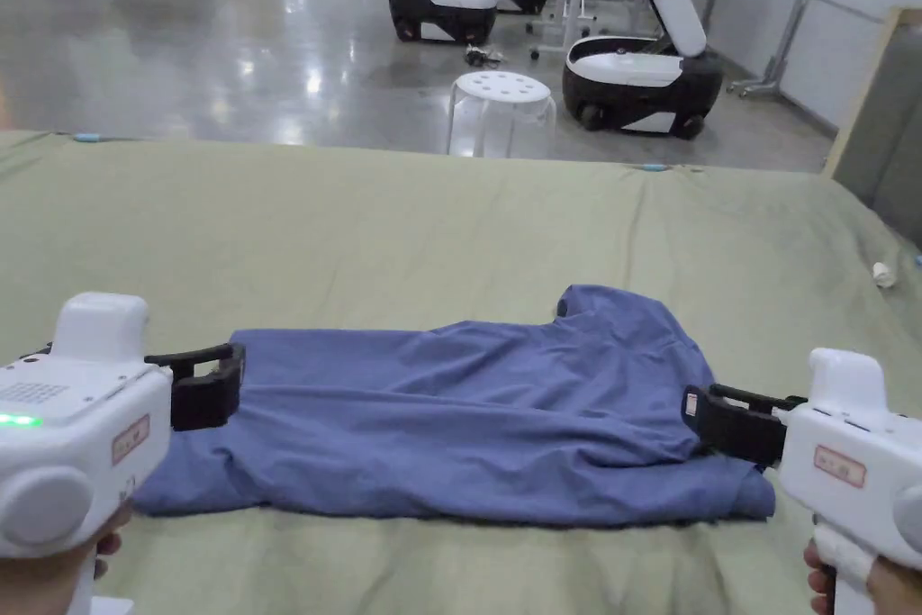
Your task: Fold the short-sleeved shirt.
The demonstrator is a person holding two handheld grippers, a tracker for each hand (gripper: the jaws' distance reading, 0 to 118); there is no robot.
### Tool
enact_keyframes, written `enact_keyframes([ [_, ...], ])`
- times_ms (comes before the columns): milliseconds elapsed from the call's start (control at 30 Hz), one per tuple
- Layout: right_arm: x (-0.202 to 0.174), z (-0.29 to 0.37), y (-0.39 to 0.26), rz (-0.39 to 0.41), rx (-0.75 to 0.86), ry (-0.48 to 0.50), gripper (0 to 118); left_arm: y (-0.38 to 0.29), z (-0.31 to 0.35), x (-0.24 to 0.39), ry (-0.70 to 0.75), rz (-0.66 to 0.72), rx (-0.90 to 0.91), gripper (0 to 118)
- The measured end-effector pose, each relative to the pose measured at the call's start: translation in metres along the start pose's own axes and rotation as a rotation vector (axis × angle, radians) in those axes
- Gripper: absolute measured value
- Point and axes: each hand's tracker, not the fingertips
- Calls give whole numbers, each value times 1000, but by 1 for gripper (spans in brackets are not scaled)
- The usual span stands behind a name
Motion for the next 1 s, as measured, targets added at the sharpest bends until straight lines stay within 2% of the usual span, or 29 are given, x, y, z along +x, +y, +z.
enact_keyframes([
  [33, -13, 16, -6, 27, 48, -36, 89, -5, 18, 8, 1, -7, 42, 94],
  [67, -25, 31, -12, 42, 85, -44, 71, -10, 33, 17, 43, -13, 59, 93],
  [100, -34, 42, -18, 46, 120, -21, 48, -16, 47, 25, 71, -29, 87, 89],
  [133, -42, 51, -29, 50, 155, -18, 34, -22, 58, 31, 90, -34, 94, 74],
  [200, -56, 66, -42, 73, 190, -7, 19, -33, 70, 37, 82, -45, 73, 12],
  [233, -63, 72, -47, 96, 190, -14, 13, -43, 70, 38, 92, -58, 70, 12],
  [300, -71, 79, -54, 111, 180, -5, 7, -51, 76, 40, 140, -118, 52, 12],
  [367, -75, 84, -56, 105, 178, -1, 0, -57, 72, 29, 80, -97, -35, 12],
  [467, -77, 88, -56, 124, 183, 0, 0, -57, 72, 11, 103, -82, -49, 12],
  [567, -78, 92, -56, 155, 174, 14, 0, -56, 57, -13, 129, -67, -175, 12],
  [600, -79, 92, -57, 166, 172, 15, 0, -58, 47, -24, 127, -52, -226, 26],
  [700, -77, 89, -58, 166, 151, 15, 0, -66, 7, -50, 68, -6, -376, 89],
  [800, -76, 85, -59, 148, 131, 12, 0, -79, -38, -66, 58, 34, -474, 91],
  [967, -74, 79, -59, 165, 101, -7, 0, -96, -108, -81, 76, 47, -618, 89],
  [1000, -73, 77, -59, 166, 91, -11, 0, -99, -117, -82, 75, 57, -626, 82],
])
